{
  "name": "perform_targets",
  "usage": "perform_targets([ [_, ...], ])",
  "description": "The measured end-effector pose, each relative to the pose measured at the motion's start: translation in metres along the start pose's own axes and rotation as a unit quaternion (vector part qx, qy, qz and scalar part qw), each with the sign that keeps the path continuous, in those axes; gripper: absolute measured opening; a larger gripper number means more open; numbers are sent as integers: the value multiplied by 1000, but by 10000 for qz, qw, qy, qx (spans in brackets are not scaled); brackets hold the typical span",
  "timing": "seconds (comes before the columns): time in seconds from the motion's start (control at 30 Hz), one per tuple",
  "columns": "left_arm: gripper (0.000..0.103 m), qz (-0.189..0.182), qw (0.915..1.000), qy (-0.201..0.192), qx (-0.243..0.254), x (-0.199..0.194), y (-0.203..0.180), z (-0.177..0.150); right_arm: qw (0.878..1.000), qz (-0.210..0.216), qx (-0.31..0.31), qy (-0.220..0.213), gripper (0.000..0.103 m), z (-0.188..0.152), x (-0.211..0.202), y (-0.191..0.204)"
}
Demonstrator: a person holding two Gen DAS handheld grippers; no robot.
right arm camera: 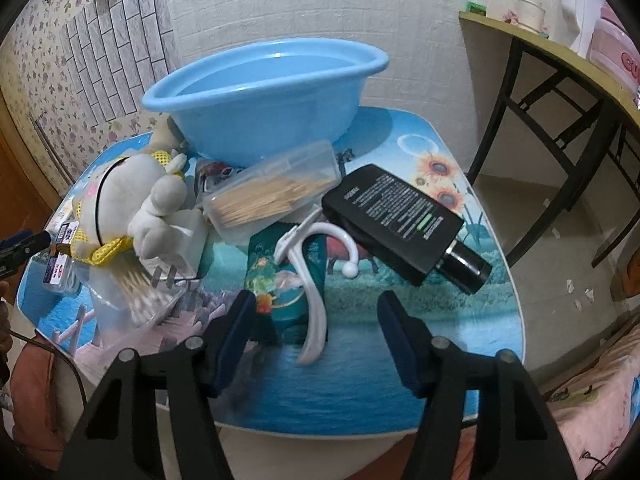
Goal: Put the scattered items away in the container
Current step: 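Move the left tool to the 'Face' tissue pack while the right tool approaches the white earphones, then grasp and lift the tissue pack with the left tool while the right tool grasps the earphones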
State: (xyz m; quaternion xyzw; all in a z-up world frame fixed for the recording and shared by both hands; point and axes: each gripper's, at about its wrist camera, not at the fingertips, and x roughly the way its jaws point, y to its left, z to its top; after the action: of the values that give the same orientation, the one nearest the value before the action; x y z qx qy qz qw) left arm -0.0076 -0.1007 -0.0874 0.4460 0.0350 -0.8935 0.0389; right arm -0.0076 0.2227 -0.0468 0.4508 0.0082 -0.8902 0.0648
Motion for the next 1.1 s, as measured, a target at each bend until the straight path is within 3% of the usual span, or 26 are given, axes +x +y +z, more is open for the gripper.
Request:
perform_targets([
  [0.07,76,-100,9998,134,-83,8,5,1,10000,-22,34,6,62,2,4,-2],
  [0.4,75,43,10000,16,-29,25,1,11,9999,105,-2,28,62,18,17,5],
  [0.53,45,14,9999,-85,112,24,-3,11,9999,74,100,112,62,18,25,2],
  [0.73,45,41,9998,-126,131,18,1,9,9991,266,309,91,61,18,30,-7],
  [0.77,45,32,9998,-149,102,16,1,9,9991,297,298,77,51,17,29,-7],
  [1.1,45,-39,9993,-365,96,-13,-5,13,9983,511,227,-135,51,17,7,-7],
])
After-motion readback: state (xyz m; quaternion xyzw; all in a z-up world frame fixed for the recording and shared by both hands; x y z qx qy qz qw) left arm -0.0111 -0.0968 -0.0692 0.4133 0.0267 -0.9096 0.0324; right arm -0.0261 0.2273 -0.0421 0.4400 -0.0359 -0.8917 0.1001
